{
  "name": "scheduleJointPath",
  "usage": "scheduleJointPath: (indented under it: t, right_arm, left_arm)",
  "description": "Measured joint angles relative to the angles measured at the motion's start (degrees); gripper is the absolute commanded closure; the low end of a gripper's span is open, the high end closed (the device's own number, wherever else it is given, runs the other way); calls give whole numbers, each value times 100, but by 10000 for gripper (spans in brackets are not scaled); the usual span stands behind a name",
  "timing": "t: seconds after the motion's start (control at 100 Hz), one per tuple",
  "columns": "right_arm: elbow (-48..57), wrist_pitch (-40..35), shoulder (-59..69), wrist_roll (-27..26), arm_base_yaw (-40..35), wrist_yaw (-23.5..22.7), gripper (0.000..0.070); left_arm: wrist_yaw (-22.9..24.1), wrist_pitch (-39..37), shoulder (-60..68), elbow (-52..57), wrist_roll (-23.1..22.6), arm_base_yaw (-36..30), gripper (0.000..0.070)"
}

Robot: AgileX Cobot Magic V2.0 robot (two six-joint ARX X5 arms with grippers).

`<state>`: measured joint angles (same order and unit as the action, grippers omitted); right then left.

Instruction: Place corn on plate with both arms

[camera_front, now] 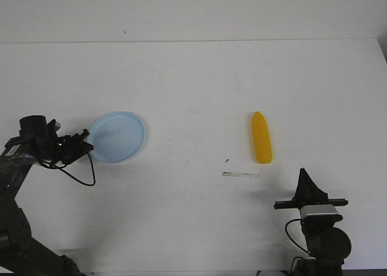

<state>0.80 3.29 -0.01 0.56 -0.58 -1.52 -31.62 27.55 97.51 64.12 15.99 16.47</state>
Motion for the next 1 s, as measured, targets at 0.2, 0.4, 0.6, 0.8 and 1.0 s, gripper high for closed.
scheduleJointPath:
  t: [0.2,0.4,0.6,0.8,1.0]
  right_arm:
    - [0,0,0,0,0,0,688]
    - [0,0,0,0,0,0,688]
    - [0,0,0,0,0,0,688]
    - [0,0,0,0,0,0,688]
    - [0,0,0,0,0,0,688]
  left_arm:
    - [0,103,-319,0,24,-352,700]
    - [0,83,-413,0,166,-1169,699]
    - [-2,-90,-413,0,413,-2194,699]
    - [348,-492,-413,0,828,-3128,699]
    - [1043,-772,-413,0,1215,-3794,699]
